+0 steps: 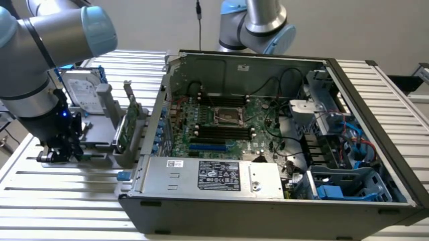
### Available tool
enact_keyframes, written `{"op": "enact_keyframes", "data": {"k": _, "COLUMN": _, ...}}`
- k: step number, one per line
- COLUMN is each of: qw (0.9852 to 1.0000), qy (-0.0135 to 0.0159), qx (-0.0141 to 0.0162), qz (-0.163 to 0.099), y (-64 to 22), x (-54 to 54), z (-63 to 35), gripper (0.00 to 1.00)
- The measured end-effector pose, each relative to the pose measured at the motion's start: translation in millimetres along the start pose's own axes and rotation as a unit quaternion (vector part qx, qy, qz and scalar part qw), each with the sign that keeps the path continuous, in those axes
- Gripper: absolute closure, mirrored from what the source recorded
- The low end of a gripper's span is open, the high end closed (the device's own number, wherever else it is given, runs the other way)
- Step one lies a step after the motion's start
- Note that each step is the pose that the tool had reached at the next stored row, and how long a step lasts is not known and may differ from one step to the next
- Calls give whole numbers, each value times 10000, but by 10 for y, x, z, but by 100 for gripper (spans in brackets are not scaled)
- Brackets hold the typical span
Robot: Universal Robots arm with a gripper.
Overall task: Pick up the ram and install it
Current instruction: 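Pick up the ram and move it above insertion slot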
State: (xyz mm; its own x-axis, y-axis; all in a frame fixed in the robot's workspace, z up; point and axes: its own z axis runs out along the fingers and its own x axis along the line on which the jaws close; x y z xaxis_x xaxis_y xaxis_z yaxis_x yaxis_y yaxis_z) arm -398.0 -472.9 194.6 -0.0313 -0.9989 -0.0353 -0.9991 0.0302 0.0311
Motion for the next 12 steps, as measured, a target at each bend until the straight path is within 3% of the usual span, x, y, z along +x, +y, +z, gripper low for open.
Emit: {"op": "enact_keyframes", "data": {"k": 12, "qw": 9999, "qy": 6, "qx": -36, "qz": -158, "y": 0, "x": -23, "z": 1, "gripper": 73}}
